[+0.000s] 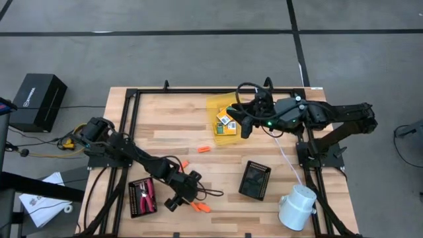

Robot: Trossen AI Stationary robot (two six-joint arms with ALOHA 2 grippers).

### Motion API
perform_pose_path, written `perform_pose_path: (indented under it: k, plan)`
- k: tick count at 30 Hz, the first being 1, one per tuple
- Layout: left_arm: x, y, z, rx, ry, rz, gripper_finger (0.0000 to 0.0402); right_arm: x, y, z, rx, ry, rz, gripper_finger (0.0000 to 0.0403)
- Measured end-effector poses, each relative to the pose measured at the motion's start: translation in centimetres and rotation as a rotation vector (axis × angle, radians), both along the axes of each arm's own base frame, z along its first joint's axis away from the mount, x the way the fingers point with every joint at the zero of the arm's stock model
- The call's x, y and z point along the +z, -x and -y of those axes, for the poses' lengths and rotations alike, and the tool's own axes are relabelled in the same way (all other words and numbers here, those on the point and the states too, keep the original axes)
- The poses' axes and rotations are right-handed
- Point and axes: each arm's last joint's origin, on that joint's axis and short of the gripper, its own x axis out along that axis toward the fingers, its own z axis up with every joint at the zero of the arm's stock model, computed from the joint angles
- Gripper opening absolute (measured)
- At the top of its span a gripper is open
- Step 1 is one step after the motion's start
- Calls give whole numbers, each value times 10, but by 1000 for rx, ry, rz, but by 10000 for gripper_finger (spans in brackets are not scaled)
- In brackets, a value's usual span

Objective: Pick & Place School Supplies
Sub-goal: Put the orange eraser into the right black bin

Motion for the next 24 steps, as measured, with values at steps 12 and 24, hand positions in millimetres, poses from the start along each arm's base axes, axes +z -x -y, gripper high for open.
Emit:
perform_pose_path:
  k: [12, 24]
  plan:
    - [-4, -3, 2, 11, 31, -7, 190, 1, 0, 0, 2, -2, 8, 170]
    - [-39, -8, 8, 17, 37, -103, 190, 2, 0, -5, 20, -5, 18, 170]
